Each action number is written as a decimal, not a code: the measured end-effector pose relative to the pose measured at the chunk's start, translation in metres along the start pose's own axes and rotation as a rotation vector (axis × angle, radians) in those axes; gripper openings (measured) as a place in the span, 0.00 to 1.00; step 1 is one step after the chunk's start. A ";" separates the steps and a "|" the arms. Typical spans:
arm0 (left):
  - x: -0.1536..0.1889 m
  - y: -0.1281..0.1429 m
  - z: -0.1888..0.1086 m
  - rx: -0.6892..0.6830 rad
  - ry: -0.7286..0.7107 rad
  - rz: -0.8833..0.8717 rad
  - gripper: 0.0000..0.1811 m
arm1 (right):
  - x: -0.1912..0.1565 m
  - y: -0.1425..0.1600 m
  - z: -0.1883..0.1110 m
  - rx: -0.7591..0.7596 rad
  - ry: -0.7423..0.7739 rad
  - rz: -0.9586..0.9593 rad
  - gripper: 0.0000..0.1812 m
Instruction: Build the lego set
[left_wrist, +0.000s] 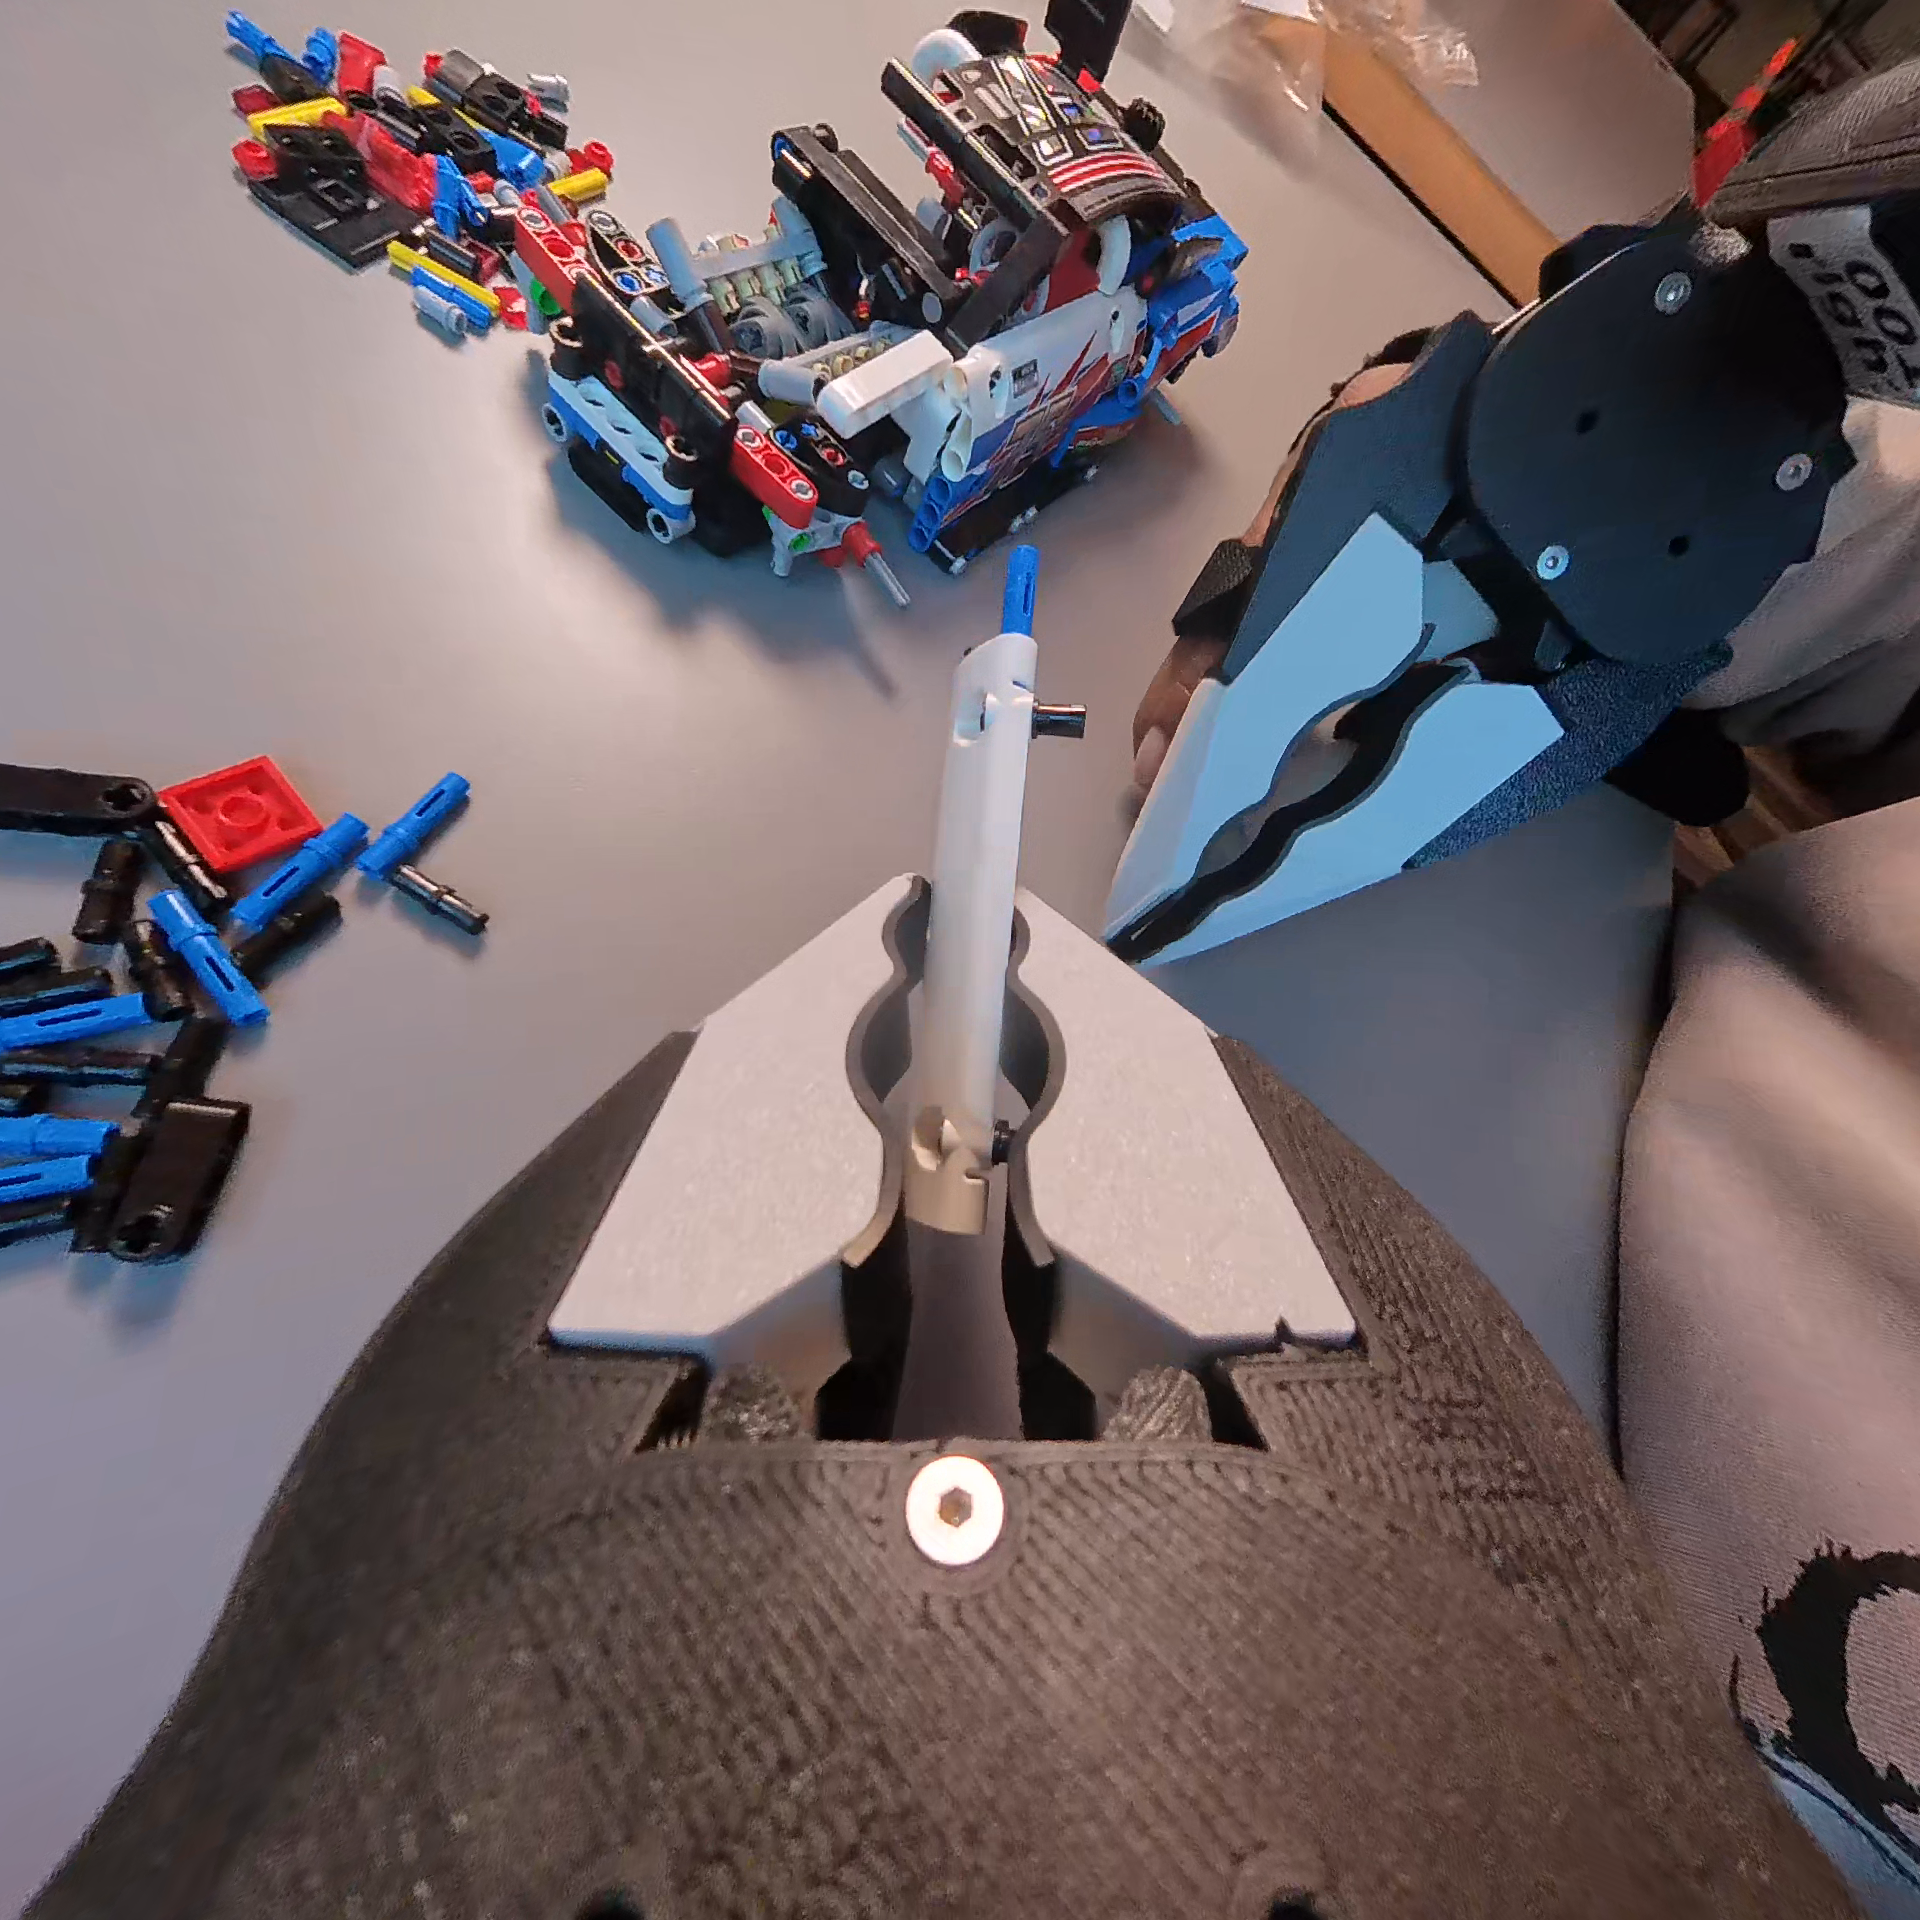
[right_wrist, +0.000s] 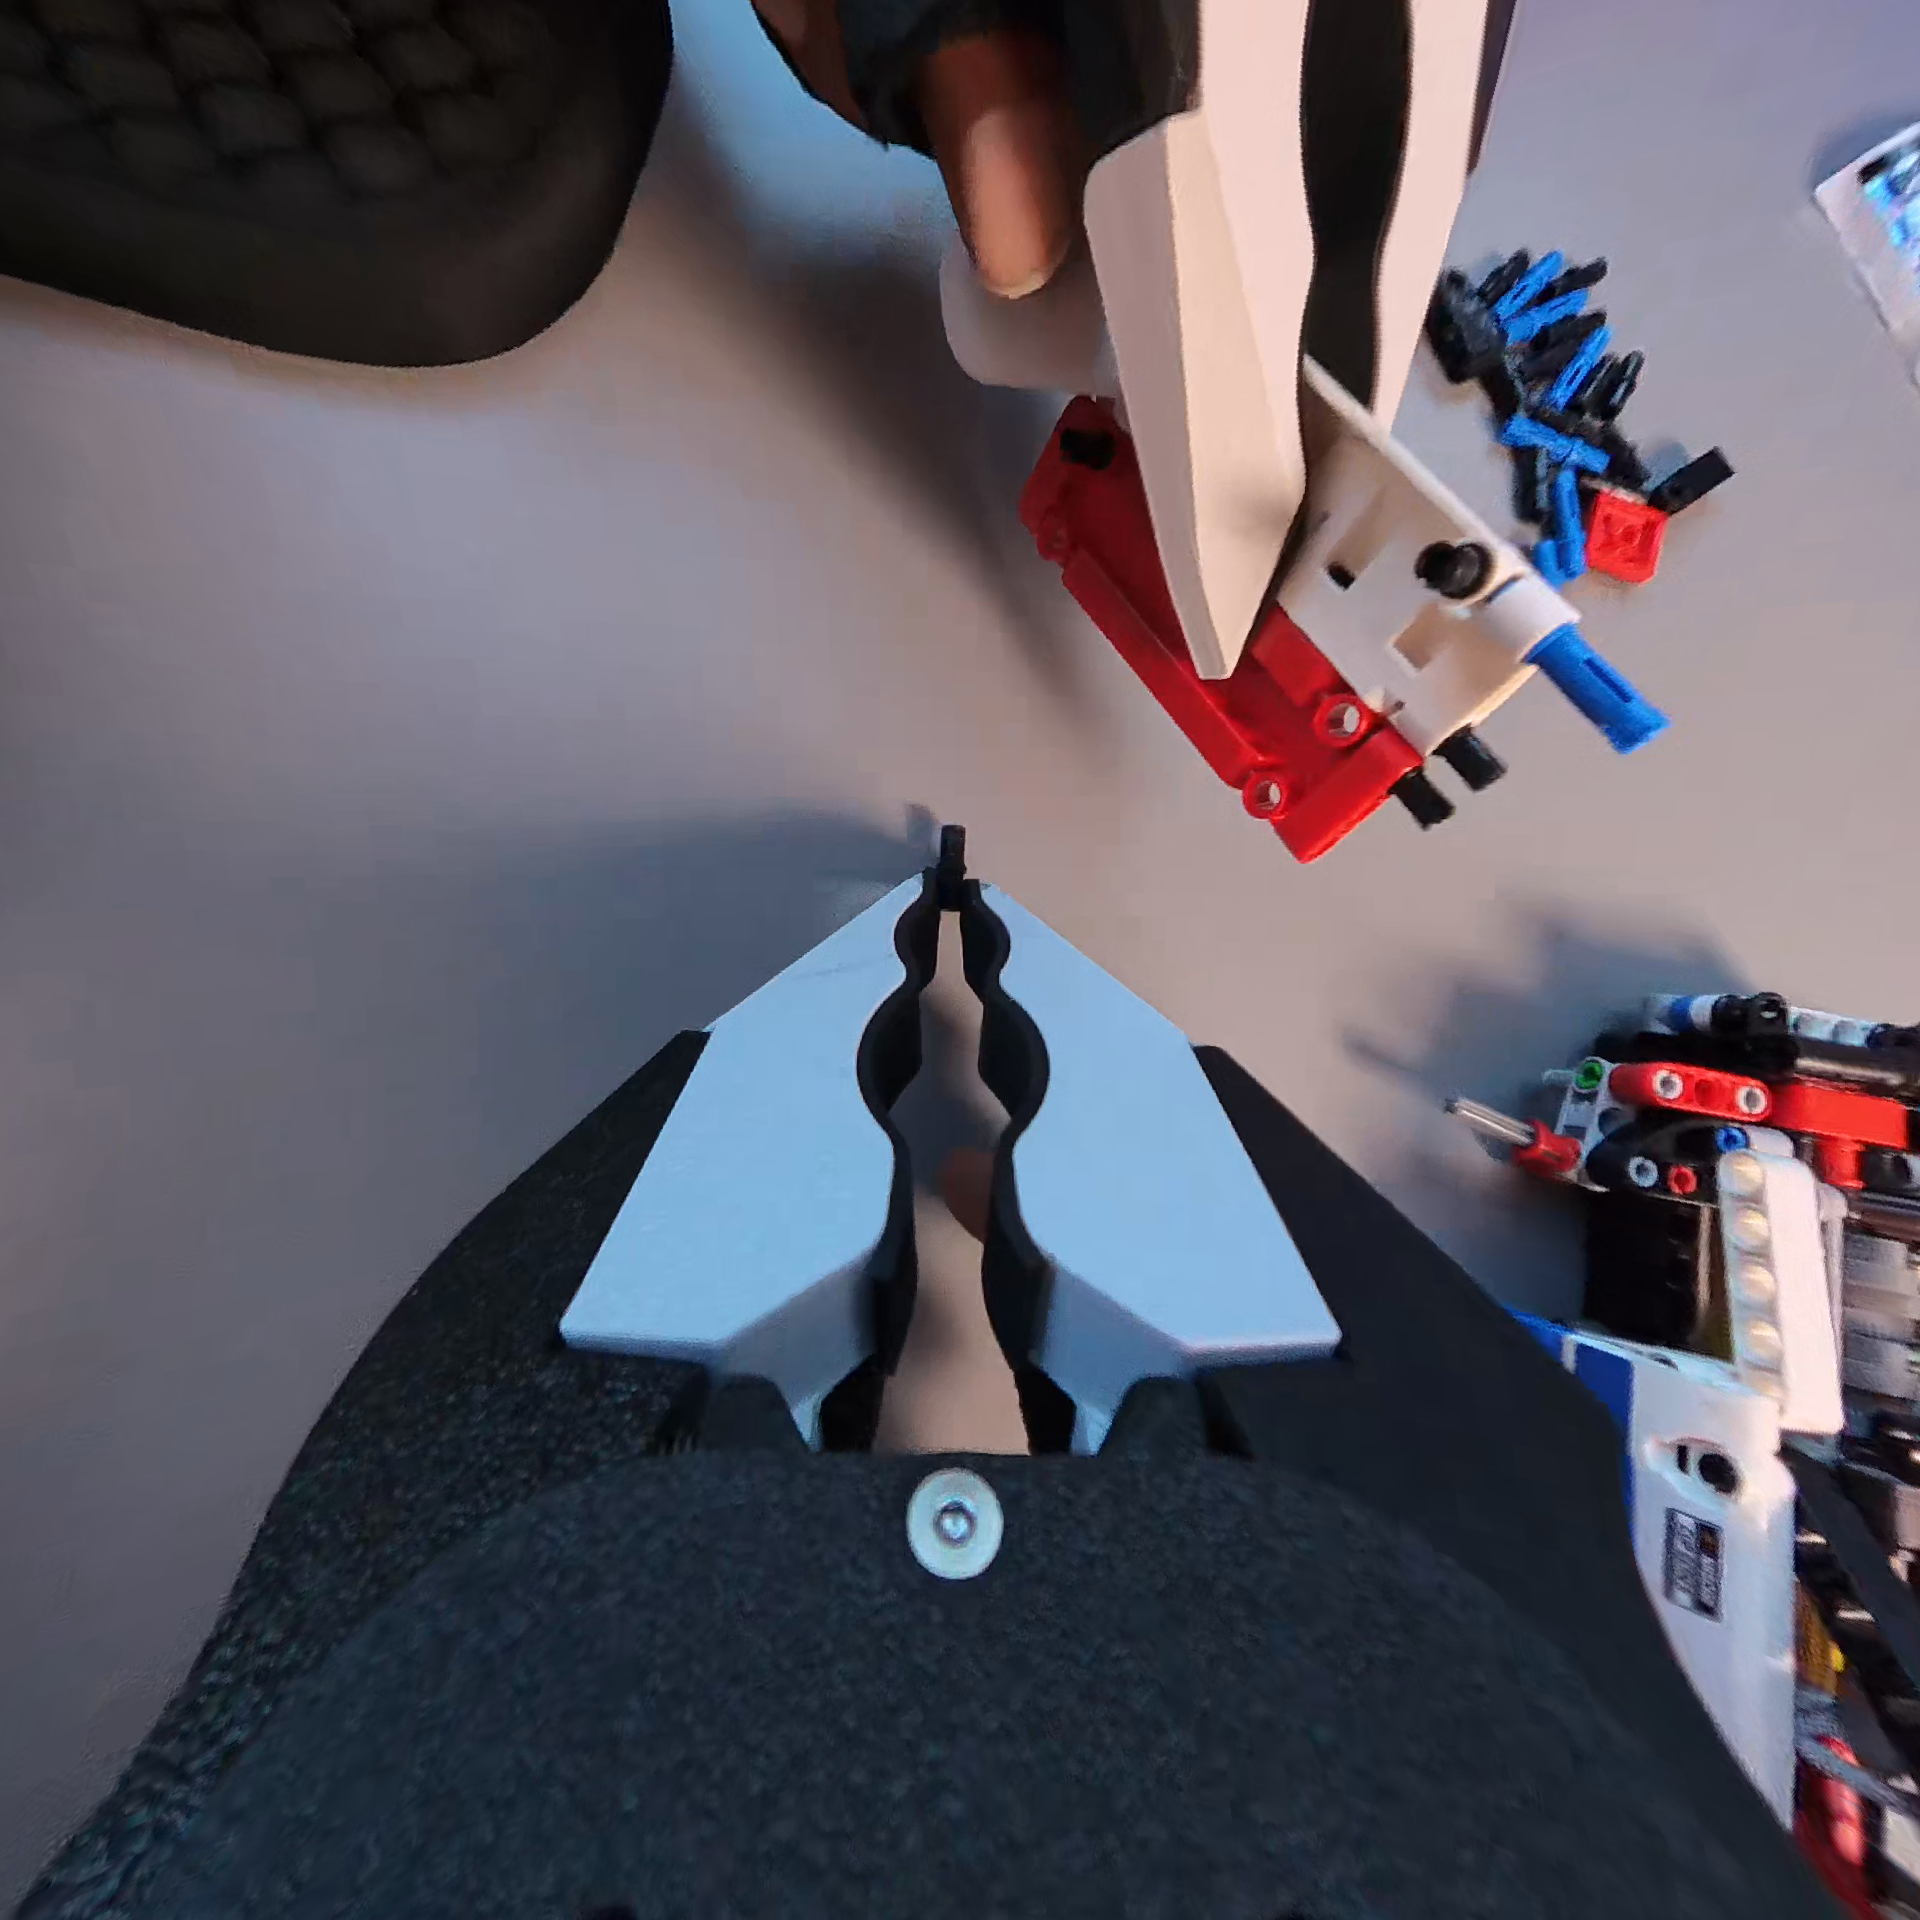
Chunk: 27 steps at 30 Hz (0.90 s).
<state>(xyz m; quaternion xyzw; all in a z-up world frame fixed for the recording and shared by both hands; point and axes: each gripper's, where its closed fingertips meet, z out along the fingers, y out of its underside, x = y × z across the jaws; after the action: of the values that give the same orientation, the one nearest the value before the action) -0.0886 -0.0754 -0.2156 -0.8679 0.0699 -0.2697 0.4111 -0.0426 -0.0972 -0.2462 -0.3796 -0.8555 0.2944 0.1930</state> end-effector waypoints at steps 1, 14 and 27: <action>0.003 0.001 0.001 -0.003 0.016 -0.003 0.05 | 0.001 -0.001 -0.005 0.040 0.021 -0.030 0.01; 0.079 0.008 0.033 -0.070 0.401 -0.134 0.05 | 0.002 0.025 -0.089 0.152 0.443 -0.547 0.00; 0.085 0.018 0.051 -0.142 0.390 -0.148 0.05 | -0.008 0.038 -0.080 0.089 0.447 -0.665 0.00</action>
<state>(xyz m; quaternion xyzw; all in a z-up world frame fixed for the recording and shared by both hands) 0.0121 -0.0815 -0.2206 -0.8288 0.1031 -0.4566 0.3066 0.0276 -0.0545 -0.2113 -0.1282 -0.8550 0.1630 0.4755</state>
